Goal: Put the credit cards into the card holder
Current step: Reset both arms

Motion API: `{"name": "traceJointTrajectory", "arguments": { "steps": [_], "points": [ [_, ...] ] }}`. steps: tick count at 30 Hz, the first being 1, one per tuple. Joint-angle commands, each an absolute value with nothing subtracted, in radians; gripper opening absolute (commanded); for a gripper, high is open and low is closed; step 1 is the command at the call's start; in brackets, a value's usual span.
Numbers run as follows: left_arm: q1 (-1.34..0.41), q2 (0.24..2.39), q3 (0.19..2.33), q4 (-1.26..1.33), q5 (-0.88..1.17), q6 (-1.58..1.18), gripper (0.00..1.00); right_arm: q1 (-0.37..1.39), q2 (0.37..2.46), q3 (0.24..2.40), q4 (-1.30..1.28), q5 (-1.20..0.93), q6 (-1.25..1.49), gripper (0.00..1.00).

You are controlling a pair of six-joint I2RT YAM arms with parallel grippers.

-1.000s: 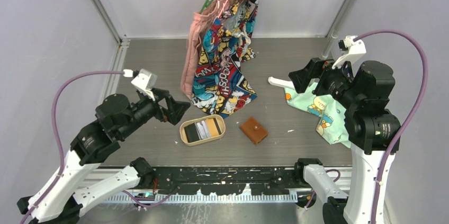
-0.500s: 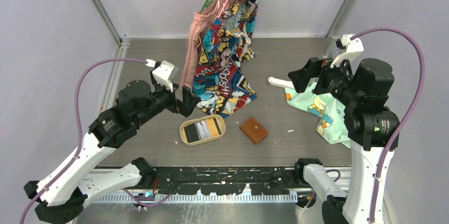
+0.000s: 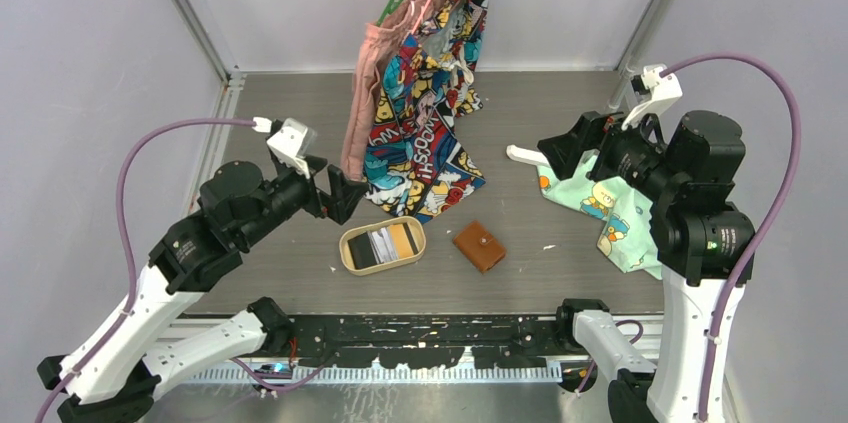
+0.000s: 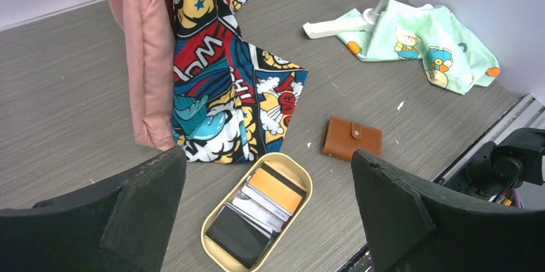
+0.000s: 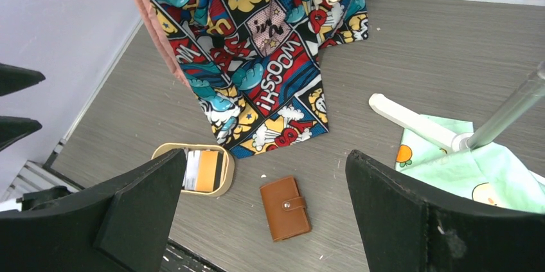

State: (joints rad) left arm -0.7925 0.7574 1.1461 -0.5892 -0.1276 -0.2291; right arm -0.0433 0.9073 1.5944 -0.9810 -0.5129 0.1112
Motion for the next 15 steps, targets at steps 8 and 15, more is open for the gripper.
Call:
{"name": "traceJointTrajectory", "arguments": {
  "steps": [8, 15],
  "points": [
    [-0.790, 0.726, 1.182, -0.571, -0.134, -0.245, 1.00, -0.048, 0.900, 1.640, -0.914, -0.487, 0.149, 1.00],
    [-0.790, 0.725, 1.169, -0.571, -0.128, -0.253, 1.00, -0.048, 0.895, 1.628, -0.909, -0.473, 0.147, 1.00]
  ]
}}
